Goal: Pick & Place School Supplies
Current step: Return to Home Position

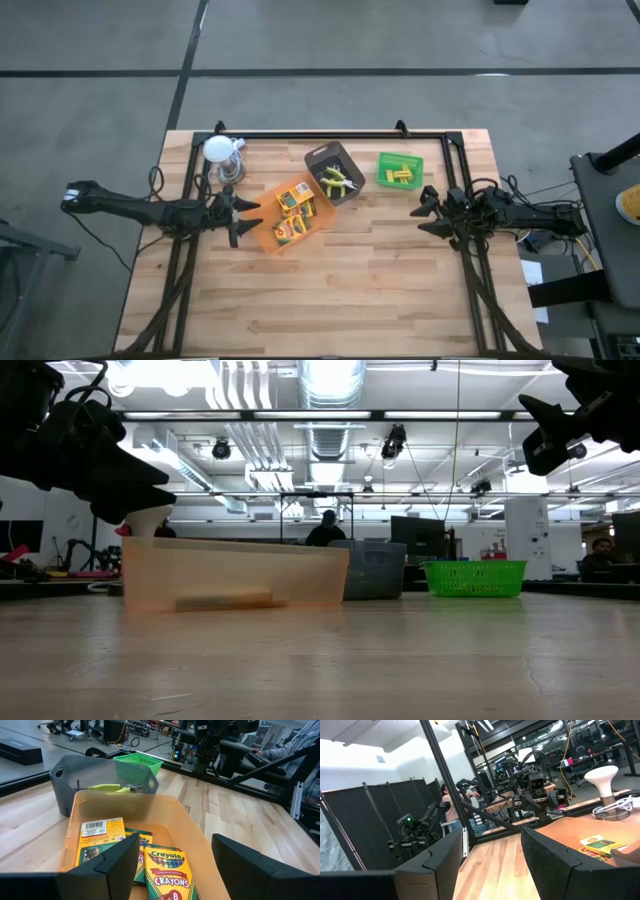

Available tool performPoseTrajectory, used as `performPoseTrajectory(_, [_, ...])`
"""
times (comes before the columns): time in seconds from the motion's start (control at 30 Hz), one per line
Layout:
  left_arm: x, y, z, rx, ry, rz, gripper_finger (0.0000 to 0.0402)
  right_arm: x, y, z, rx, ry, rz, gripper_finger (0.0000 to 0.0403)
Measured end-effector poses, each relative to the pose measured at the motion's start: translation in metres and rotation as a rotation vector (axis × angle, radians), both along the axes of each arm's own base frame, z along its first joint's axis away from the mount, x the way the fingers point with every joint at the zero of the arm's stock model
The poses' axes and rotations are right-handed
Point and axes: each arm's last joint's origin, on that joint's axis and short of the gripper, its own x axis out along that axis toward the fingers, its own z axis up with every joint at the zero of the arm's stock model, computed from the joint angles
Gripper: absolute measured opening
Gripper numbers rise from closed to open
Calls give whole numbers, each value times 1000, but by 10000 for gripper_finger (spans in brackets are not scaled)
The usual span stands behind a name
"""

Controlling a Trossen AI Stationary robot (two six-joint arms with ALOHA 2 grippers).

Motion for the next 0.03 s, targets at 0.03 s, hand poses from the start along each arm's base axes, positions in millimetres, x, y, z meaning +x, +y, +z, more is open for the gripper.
performPoseTrajectory(0.03, [0, 0, 0, 0, 0, 0, 255, 0, 0, 0, 0, 0, 0, 201])
